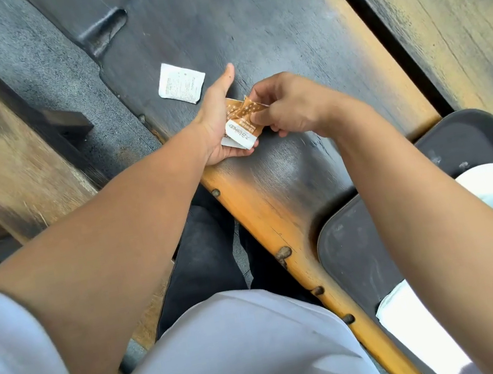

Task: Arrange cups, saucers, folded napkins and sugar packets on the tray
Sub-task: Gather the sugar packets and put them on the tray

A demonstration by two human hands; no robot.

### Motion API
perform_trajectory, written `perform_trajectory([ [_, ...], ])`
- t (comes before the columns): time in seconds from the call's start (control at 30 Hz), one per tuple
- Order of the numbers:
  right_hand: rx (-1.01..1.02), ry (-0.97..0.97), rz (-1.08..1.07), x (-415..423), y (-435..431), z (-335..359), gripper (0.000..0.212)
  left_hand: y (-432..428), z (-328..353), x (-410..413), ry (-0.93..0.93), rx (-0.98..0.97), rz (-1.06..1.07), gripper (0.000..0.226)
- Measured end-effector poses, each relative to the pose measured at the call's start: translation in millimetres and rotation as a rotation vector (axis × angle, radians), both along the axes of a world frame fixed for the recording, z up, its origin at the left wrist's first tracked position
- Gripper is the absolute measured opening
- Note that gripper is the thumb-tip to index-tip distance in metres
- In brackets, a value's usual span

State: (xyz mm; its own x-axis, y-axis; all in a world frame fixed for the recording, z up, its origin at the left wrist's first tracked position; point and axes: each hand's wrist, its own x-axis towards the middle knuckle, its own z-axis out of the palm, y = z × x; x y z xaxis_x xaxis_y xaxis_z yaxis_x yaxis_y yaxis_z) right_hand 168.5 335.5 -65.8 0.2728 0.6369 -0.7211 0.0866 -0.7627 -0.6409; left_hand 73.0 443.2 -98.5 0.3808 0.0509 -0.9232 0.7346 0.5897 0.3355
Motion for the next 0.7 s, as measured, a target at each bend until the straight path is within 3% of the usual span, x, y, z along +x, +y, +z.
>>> perform_trajectory([
  [0.23, -0.051, -0.280, 0.246, -7.7, 22.6, 7.0, 0.012, -0.6, -0.6, -0.2, 0.005, 0.017, 0.040, 0.074],
  [0.43, -0.012, -0.355, 0.048, -12.5, 26.5, -8.8, 0.014, 0.5, -1.6, -0.8, 0.003, 0.047, 0.002, 0.078],
  [0.7, 0.016, -0.451, 0.004, -16.1, 25.1, -19.1, 0.024, -0.2, -1.4, -0.8, 0.010, 0.041, 0.016, 0.074],
])
